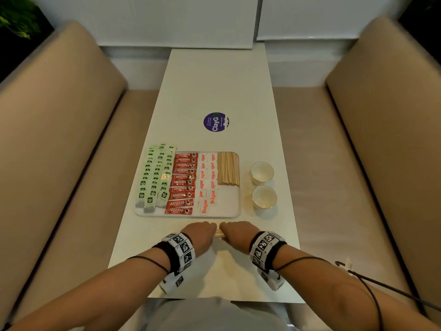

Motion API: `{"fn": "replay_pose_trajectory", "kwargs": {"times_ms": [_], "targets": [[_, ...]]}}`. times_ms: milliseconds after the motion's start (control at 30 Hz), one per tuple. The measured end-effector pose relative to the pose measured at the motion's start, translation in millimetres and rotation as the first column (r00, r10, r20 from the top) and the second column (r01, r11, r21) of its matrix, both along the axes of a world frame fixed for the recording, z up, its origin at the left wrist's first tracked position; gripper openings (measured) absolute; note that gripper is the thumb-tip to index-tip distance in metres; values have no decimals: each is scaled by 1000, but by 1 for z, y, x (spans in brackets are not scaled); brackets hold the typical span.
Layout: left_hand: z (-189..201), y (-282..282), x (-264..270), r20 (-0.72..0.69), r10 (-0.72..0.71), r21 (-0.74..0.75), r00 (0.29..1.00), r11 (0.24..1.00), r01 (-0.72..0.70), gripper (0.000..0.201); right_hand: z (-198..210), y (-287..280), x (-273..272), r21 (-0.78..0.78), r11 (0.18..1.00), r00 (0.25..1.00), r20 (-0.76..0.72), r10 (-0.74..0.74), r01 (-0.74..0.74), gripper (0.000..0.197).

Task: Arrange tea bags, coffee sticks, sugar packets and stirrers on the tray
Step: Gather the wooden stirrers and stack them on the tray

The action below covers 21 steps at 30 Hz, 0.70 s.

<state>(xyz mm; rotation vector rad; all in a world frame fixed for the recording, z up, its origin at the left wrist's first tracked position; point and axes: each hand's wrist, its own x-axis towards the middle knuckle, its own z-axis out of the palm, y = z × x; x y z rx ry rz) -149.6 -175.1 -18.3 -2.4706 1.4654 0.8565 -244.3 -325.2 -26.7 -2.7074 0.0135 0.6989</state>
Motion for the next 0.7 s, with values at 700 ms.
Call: {"fn": "replay_pose_trajectory", "kwargs": {"times_ms": [700], "targets": [[77,-28,24,-385,137,-105,913,976,-190,32,84,-56,4,665,630,832,23,-554,401,34]]}}
